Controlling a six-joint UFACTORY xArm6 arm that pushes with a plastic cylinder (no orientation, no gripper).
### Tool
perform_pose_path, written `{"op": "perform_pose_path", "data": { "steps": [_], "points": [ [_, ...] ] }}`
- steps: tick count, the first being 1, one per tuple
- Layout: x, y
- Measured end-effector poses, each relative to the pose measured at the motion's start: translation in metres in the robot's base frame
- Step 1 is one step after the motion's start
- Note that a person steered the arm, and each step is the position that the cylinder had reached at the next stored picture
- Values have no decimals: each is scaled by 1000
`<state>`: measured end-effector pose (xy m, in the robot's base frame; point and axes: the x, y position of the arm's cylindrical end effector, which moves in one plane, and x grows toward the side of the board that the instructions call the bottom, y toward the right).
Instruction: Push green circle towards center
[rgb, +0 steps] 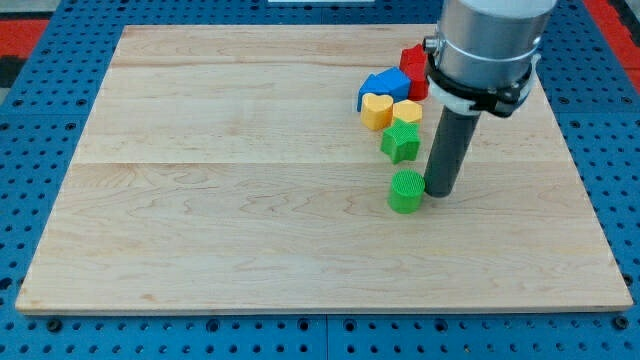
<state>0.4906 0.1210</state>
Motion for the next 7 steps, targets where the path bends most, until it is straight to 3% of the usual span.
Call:
{"op": "perform_pose_path", "data": {
  "steps": [3, 5, 7],
  "points": [
    [16, -115],
    [-17, -176],
    [-62, -178]
  ]
}}
